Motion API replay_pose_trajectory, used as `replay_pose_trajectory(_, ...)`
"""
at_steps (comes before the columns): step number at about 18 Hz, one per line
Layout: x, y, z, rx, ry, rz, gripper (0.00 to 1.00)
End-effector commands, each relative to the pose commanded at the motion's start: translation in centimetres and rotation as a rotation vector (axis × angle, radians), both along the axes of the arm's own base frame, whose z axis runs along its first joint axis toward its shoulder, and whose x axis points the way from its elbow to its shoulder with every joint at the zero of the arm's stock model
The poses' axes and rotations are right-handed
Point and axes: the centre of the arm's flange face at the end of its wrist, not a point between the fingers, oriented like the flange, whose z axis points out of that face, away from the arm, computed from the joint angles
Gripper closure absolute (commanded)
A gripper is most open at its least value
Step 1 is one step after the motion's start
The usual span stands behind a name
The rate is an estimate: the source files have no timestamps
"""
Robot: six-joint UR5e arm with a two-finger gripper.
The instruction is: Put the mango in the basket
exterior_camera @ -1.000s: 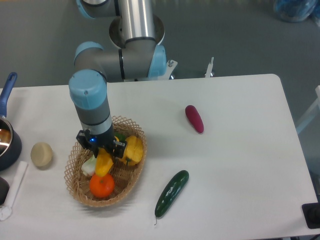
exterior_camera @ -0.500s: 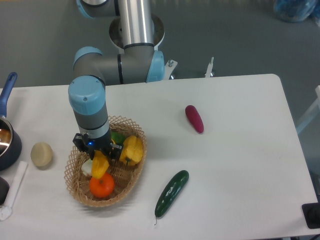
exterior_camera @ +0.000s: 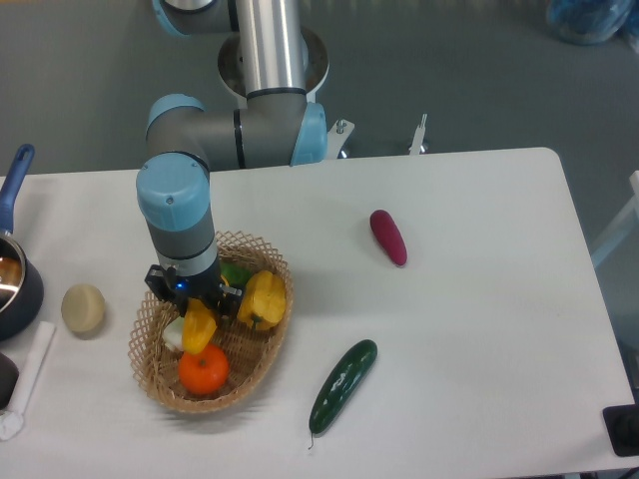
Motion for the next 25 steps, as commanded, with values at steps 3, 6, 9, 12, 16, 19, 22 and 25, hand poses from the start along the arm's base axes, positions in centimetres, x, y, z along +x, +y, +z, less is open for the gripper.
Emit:
replay_pose_trajectory(3, -0.1, 0.1, 0.2, 0.004, 0.008, -0.003, 0.00)
replay_pose_trajectory(6, -0.3, 0.1, 0.5, 0.000, 0.027, -0.002, 0.00)
replay_pose_trajectory(9, -0.5, 0.0, 1.4, 0.012, 0.038, 0.002, 0.00)
replay_pose_trajectory(12, -1.2, 0.1, 3.3, 0.038, 0.065, 0.010, 0.00)
replay_pose_trajectory(16, -6.9, -1.0, 8.4, 0.060, 0.211, 0.092, 0.00)
replay_pose_trajectory(19, -12.6, -2.7, 11.5, 0.029, 0.331, 0.098, 0.00)
replay_pose_trajectory(22, -17.9, -5.0, 15.1, 0.012, 0.419, 0.067, 0.00)
replay_pose_trajectory(25, -21.0, -6.8, 16.6, -0.010, 0.447, 0.013, 0.00)
